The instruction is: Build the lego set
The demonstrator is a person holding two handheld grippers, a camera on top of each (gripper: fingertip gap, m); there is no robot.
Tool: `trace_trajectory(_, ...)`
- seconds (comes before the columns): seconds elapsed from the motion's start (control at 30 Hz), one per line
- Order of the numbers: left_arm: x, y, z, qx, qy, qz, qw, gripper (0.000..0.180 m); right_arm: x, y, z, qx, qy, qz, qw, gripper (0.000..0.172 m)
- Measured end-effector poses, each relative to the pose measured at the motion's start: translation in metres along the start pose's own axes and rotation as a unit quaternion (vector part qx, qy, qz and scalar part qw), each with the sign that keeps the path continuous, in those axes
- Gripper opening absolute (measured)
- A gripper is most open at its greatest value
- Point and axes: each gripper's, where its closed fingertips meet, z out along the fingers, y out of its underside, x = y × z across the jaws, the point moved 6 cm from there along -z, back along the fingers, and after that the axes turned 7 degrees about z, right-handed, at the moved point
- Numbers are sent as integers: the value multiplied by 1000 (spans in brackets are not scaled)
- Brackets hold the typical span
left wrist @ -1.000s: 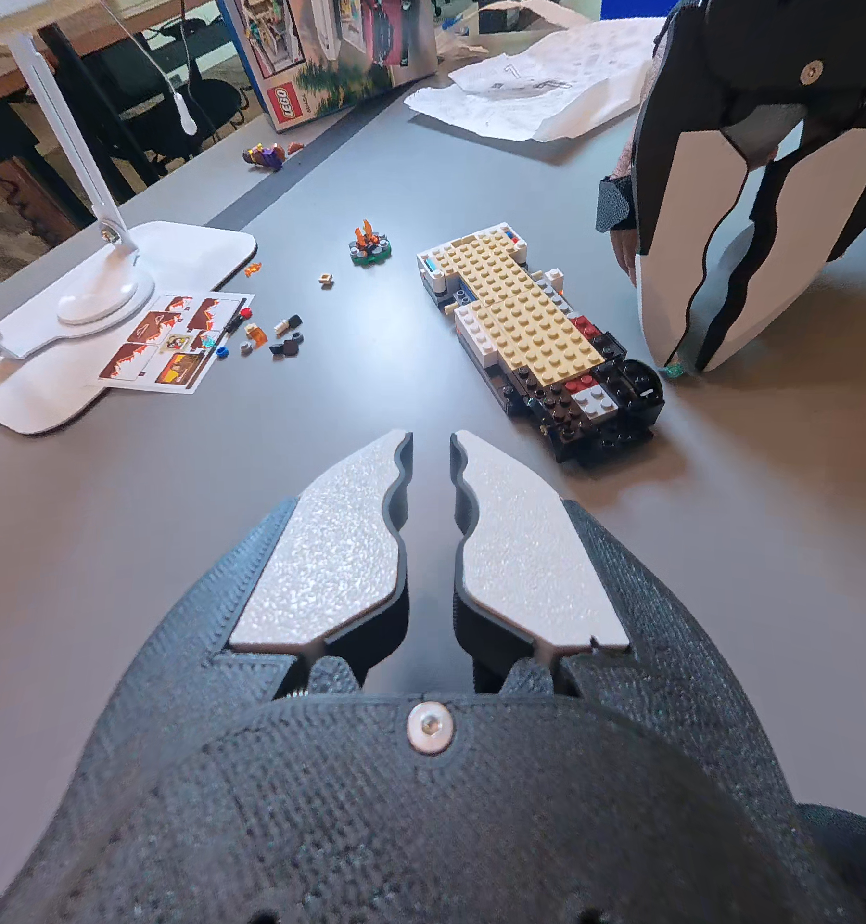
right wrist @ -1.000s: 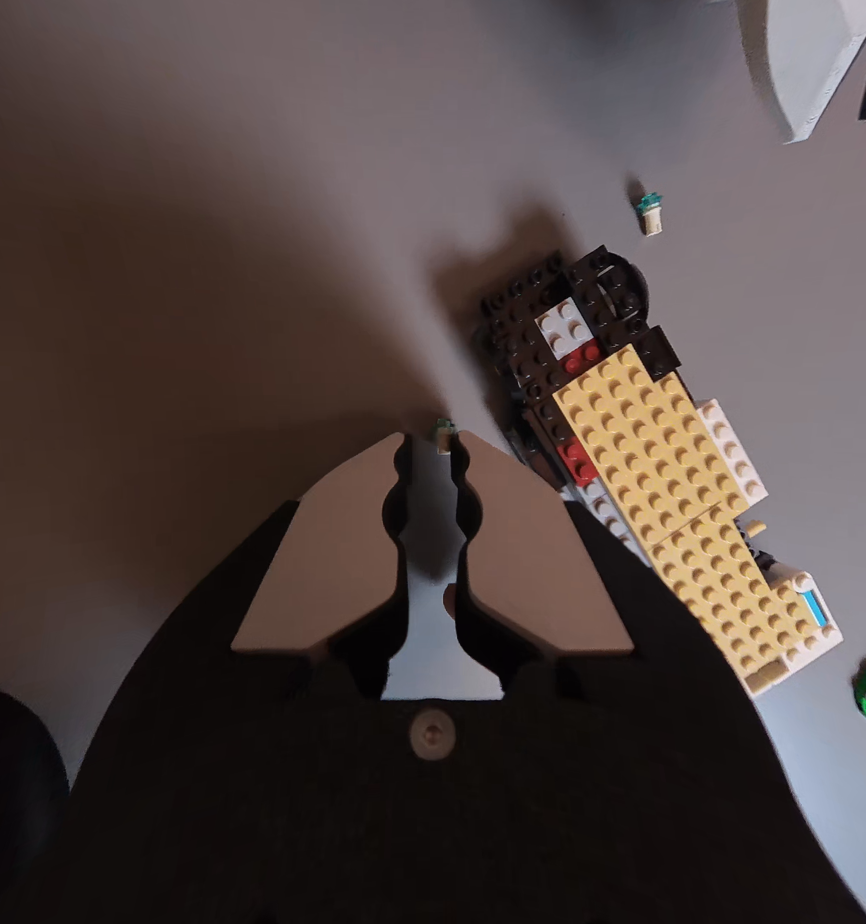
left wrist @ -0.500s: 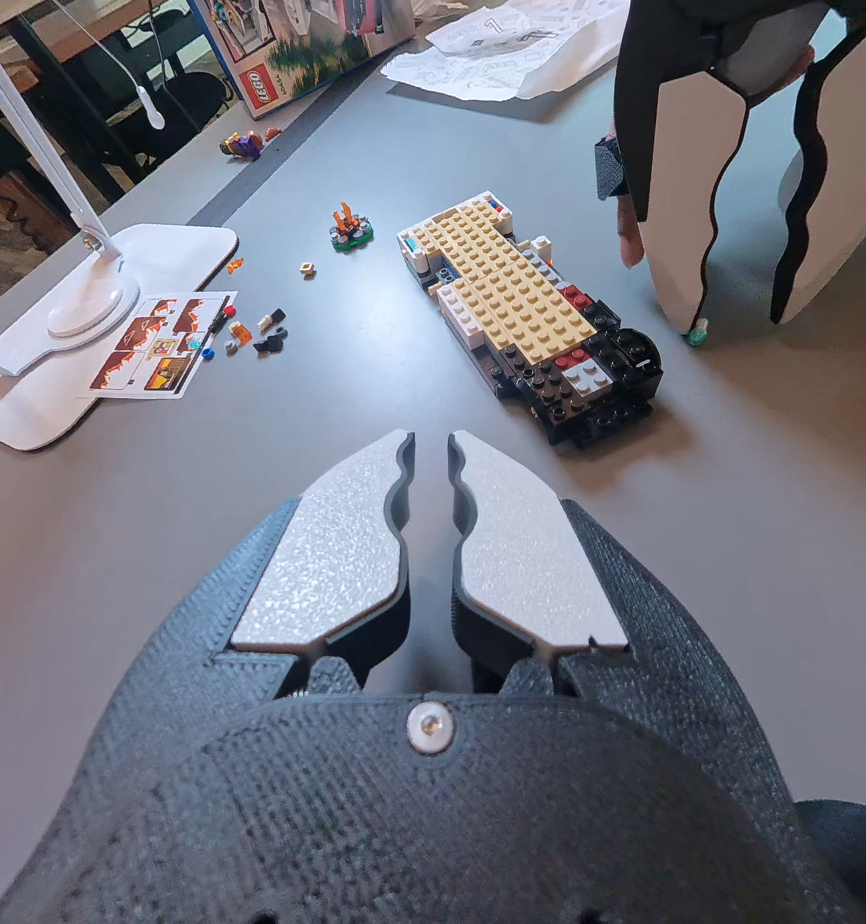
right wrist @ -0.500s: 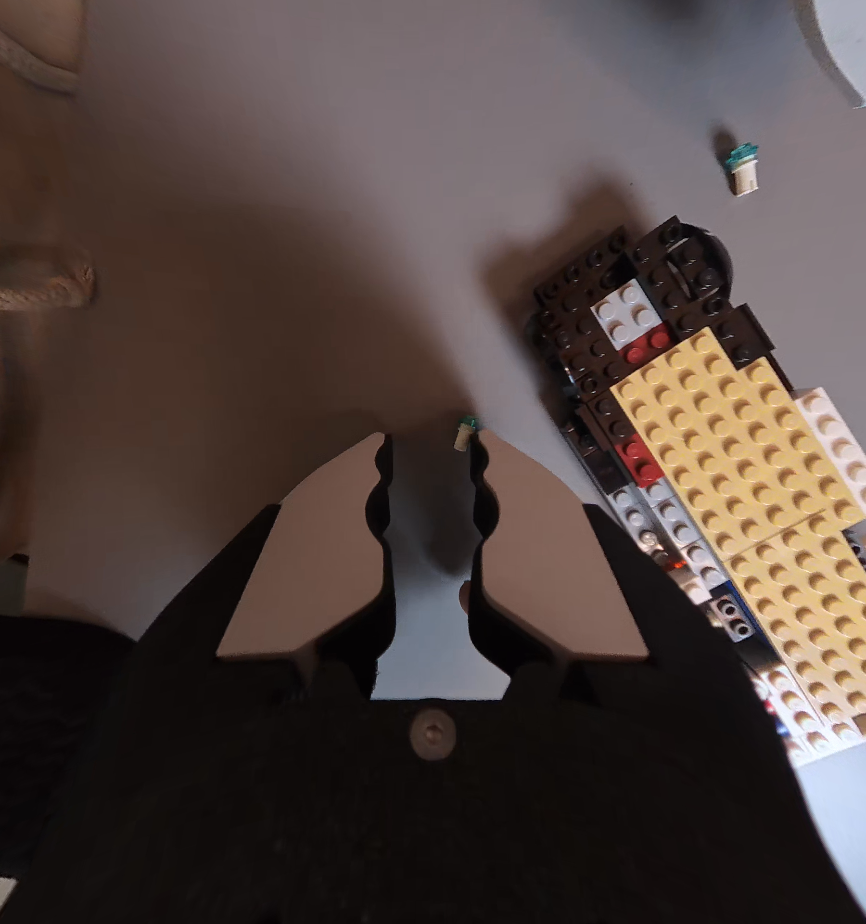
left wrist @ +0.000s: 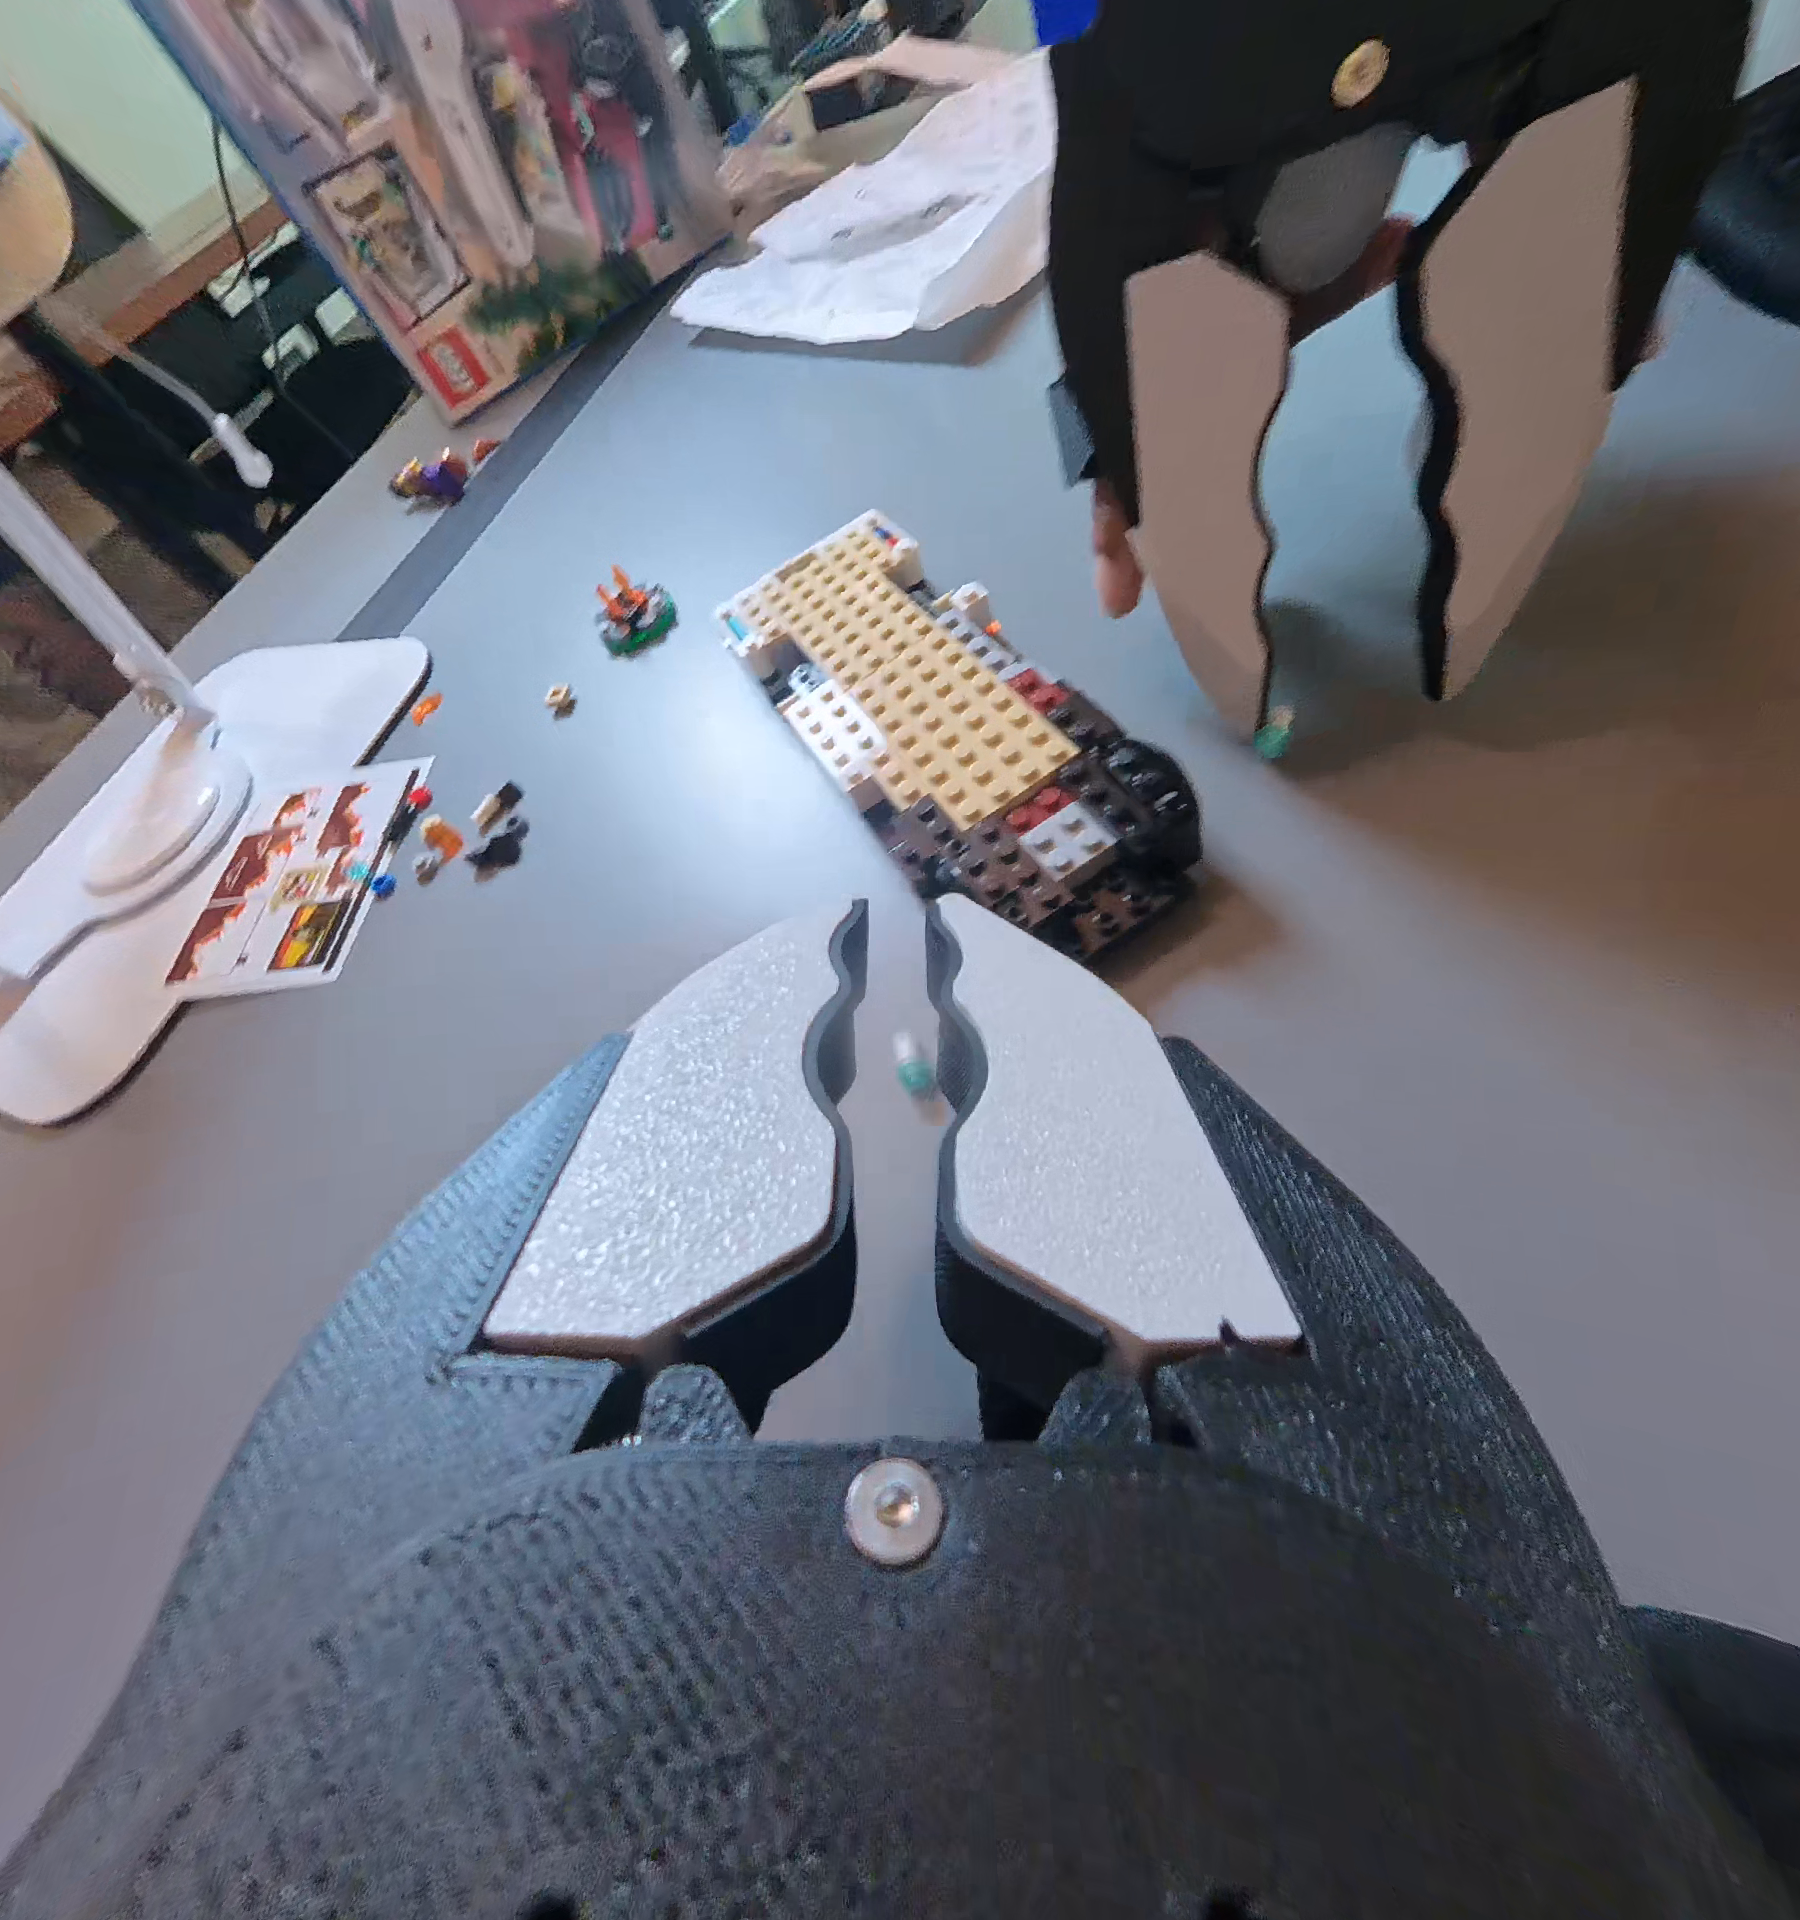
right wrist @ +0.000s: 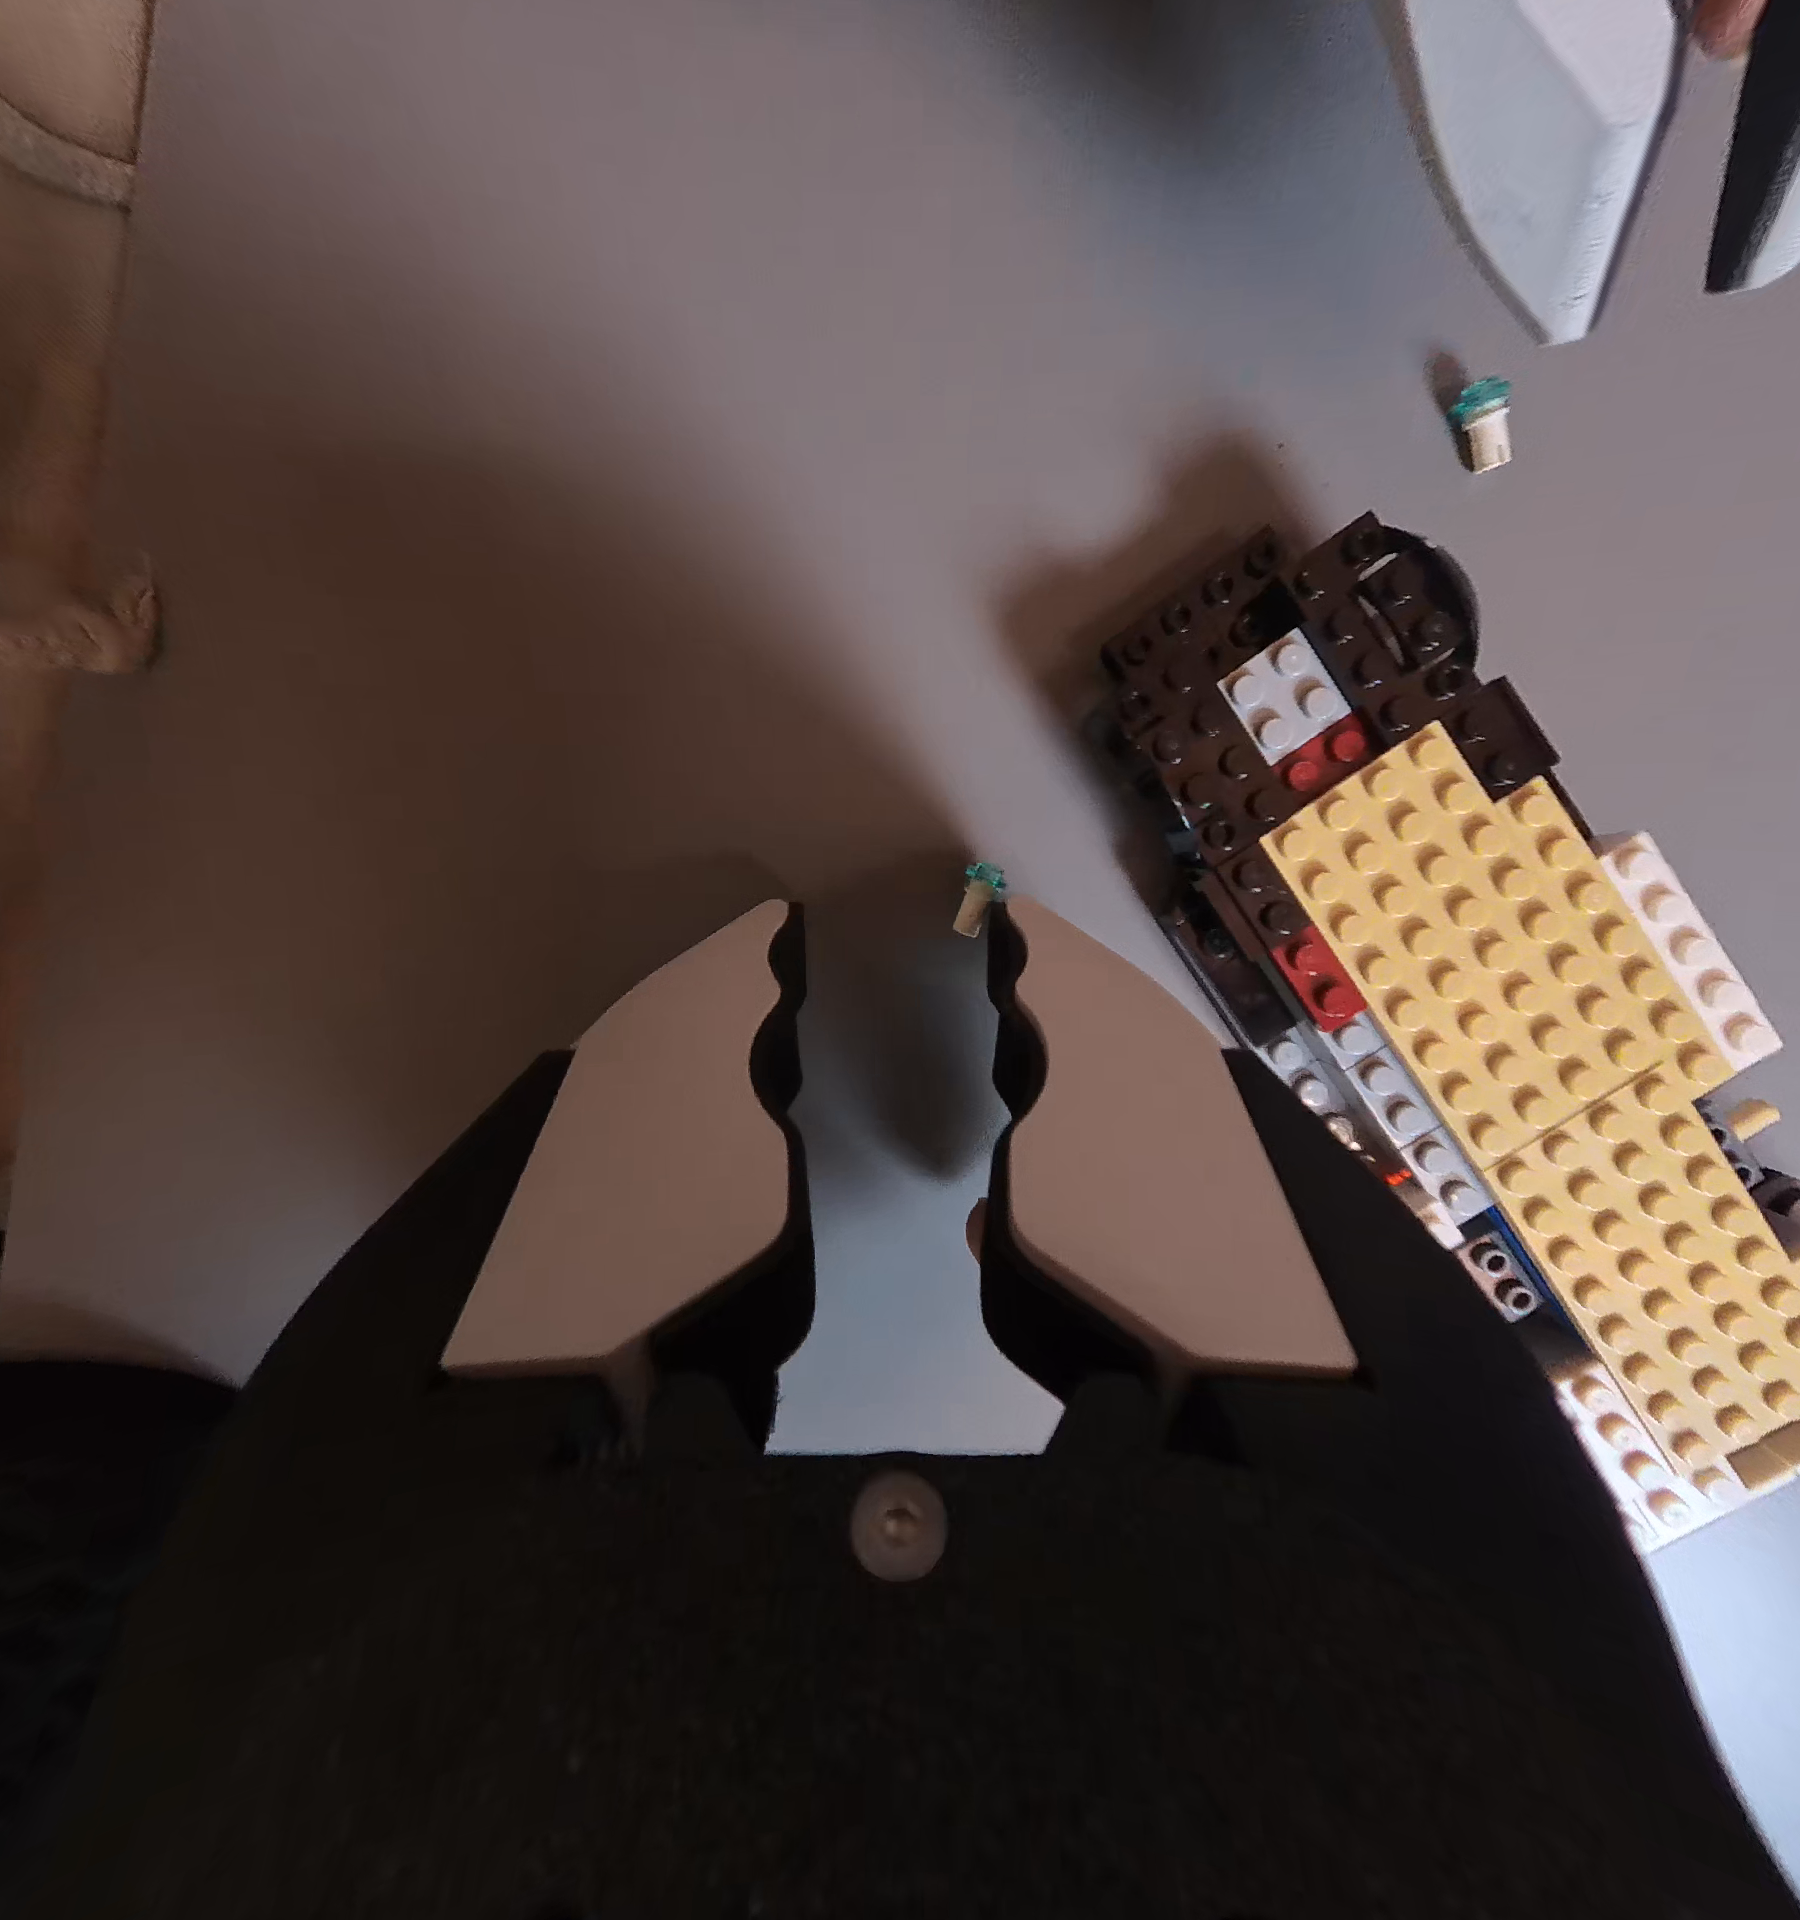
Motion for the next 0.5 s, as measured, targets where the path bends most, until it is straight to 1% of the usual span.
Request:
trace_trajectory(0.1,10,-8,0,18,25,8,999,11,-2,-1,4,-5,5,-8,1000,35)
trace_trajectory(0.2,14,-12,-1,34,42,0,999,12,-2,-4,4,6,11,-8,1000,37)
trace_trajectory(0.3,24,-23,-1,51,65,-3,997,11,-3,-8,4,21,15,-8,1000,40)
trace_trajectory(0.5,51,-31,7,36,113,24,993,12,-5,-24,0,75,19,-9,997,42)
